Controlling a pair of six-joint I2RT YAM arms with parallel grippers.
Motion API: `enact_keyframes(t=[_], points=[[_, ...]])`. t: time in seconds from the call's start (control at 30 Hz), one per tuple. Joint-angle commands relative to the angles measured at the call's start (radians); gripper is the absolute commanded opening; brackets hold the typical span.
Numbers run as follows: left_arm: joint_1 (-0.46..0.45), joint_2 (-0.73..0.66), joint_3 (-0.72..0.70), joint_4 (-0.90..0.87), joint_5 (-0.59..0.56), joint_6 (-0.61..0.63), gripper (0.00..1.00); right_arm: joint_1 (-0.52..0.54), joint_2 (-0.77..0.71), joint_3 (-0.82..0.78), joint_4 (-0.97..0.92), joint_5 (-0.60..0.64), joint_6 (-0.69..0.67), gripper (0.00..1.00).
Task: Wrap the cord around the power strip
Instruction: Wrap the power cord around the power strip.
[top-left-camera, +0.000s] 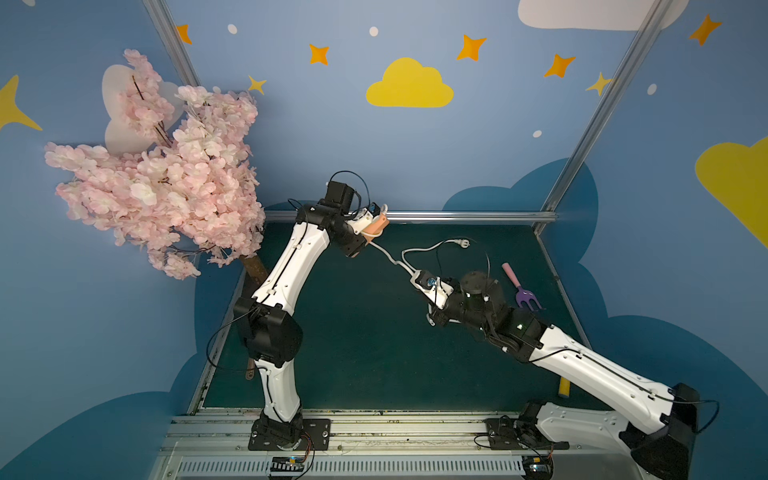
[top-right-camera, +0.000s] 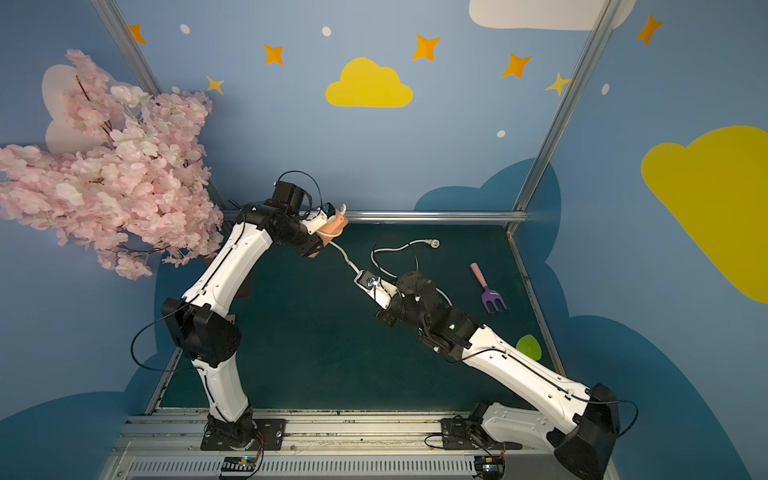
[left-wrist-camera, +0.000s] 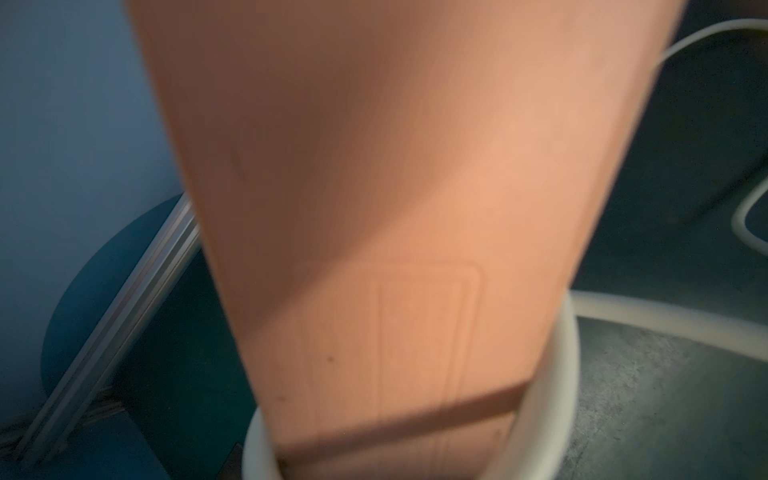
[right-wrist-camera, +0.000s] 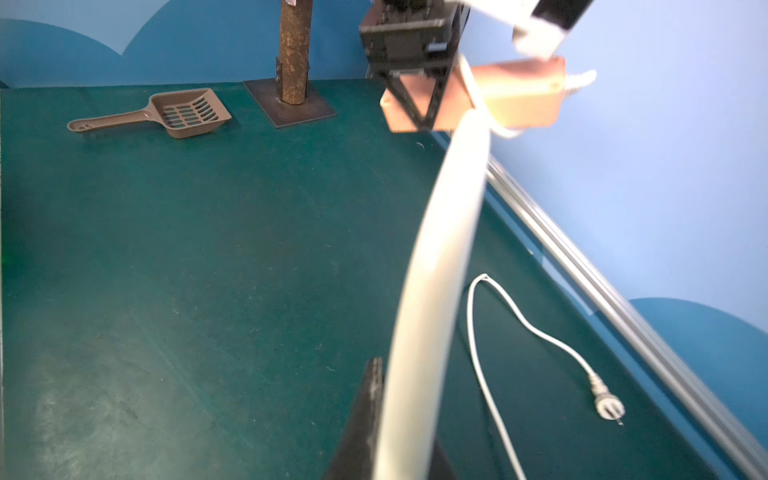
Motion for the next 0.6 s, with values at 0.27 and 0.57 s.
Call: enact_keyframes(t=[0.27,0.57], points=[[-0.192,-0.205,-0.328,0.115,0.328,0.312,0.03,-0.298,0.236,0.552,-0.336,-0.346,-0.072,0.0],[-0.296,-0.327,-0.43,0.243,0.425,0.324,0.03,-0.525,0.461,0.694,-0.312,-0.655,0.083,0.0]])
